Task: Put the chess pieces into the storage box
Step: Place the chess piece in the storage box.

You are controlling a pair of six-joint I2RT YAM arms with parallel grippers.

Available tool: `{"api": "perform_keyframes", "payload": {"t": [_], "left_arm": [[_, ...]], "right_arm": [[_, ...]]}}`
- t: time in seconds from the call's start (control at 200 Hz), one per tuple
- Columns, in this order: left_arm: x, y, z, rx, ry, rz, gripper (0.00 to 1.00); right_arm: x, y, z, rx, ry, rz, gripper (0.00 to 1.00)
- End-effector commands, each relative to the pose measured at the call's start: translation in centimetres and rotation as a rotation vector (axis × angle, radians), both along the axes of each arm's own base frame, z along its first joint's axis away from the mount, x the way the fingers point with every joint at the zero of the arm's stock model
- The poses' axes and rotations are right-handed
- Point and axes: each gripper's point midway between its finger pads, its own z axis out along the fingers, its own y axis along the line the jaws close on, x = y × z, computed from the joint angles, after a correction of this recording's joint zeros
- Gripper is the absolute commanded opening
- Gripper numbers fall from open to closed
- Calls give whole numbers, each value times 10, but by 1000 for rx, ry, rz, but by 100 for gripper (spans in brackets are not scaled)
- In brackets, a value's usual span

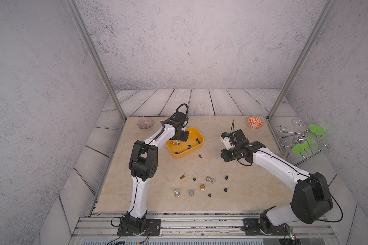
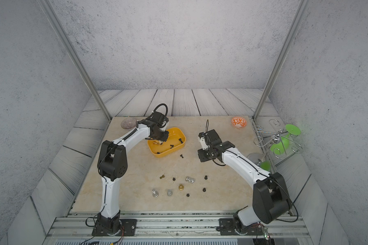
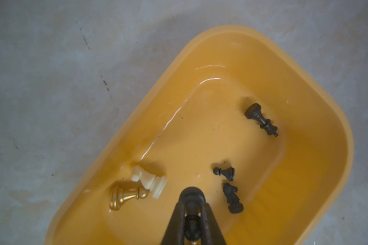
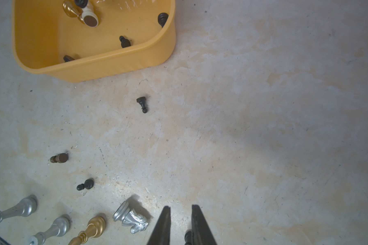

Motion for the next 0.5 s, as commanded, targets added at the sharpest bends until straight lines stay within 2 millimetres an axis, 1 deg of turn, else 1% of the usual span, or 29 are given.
{"api": "perform_keyframes", "payload": {"t": [0.0,0.185,0.295,0.415,0.495], "left_arm": [[11,11,-10,43,7,0,10],[23,13,-31,40,35,23,13],[28,11,-37,37,36,22,16],[31,9,-35,26,38,24,21],[32,9,-28,20,23,30,25]], "right_arm": [[-8,-6,9,10,-7,-20,21],[-13,-5,10,28,6,-21,21],[-15,-7,9,29,5,-33,21],[-18,-10,6,14,14,-32,21],[-18,-11,5,8,13,-32,21]]}}
